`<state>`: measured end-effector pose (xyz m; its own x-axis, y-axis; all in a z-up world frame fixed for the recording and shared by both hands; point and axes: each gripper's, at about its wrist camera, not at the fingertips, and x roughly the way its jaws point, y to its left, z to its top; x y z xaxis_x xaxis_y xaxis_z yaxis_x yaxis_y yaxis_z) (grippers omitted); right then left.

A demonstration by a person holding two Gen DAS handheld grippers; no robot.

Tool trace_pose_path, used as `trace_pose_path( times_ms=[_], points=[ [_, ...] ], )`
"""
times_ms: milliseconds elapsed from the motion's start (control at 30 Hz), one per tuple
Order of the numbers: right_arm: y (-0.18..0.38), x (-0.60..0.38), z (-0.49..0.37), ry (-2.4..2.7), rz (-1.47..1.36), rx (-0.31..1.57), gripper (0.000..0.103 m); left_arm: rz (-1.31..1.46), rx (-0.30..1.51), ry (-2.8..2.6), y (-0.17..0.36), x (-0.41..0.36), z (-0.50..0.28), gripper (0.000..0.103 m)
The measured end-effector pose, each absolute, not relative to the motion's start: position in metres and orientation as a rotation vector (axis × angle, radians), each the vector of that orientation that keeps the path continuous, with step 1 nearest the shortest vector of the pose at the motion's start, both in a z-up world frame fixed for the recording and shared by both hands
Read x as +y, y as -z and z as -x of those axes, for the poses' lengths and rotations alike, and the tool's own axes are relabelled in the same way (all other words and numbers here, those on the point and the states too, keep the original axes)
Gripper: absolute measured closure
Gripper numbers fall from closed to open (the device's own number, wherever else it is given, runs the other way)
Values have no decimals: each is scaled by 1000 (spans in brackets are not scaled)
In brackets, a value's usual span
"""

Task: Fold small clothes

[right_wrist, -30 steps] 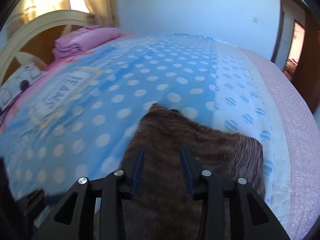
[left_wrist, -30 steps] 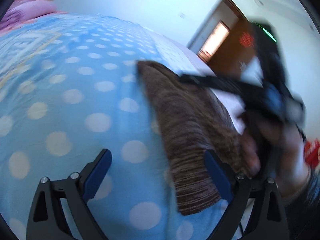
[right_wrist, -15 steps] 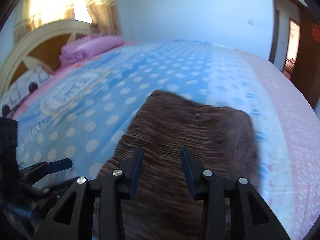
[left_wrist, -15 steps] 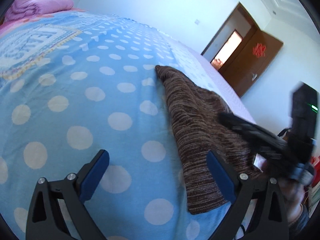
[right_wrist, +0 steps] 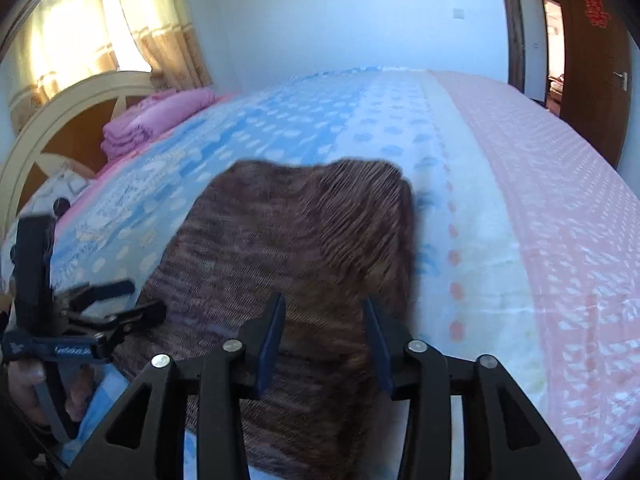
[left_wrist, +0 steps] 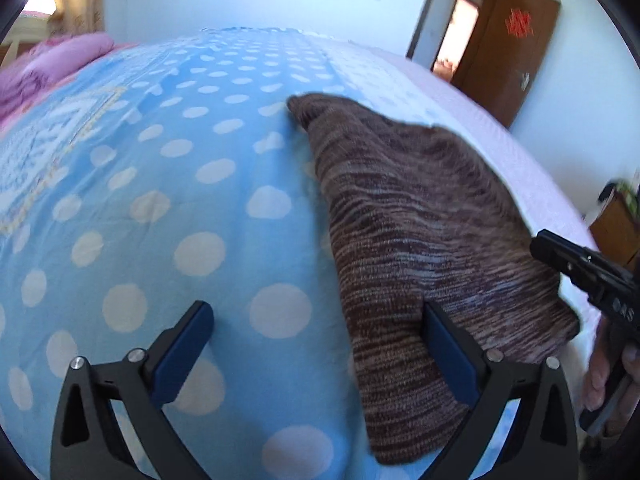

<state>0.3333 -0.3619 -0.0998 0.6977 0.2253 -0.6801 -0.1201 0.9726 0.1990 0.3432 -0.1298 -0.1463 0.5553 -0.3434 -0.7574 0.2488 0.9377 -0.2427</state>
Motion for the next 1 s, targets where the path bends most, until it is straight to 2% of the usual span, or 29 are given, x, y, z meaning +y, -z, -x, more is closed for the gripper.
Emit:
trace_pose_path(
  times_ms=[133,400,533,600,633,700,867,933,1000],
  points=[
    [97,-398,-360,-148,-276,773,48,158,917,371,146,-127,-342,0],
    [122,-423,-434,-214,-455,860,47,66,933,392,148,-153,-350,0],
    [139,-418,-447,-187,-411,905,47,15,939,389,150,-161,-351,0],
    [143,-420,-445,-203,-428,893,51,4,941,390,150,-162,-351,0],
    [144,-422,-444,-215,-437,888,61,2,941,392,150,-163,-350,0],
    [146,-426,-443,-258,-480,882,76,-2,942,396,150,-163,-350,0],
    [146,-425,-444,-267,-471,874,77,-6,939,401,150,-164,-349,0],
    [148,-426,-448,-257,-484,878,67,-2,937,408,149,-164,-349,0],
    [150,-428,-452,-265,-508,882,67,7,929,429,148,-164,-348,8]
  ],
)
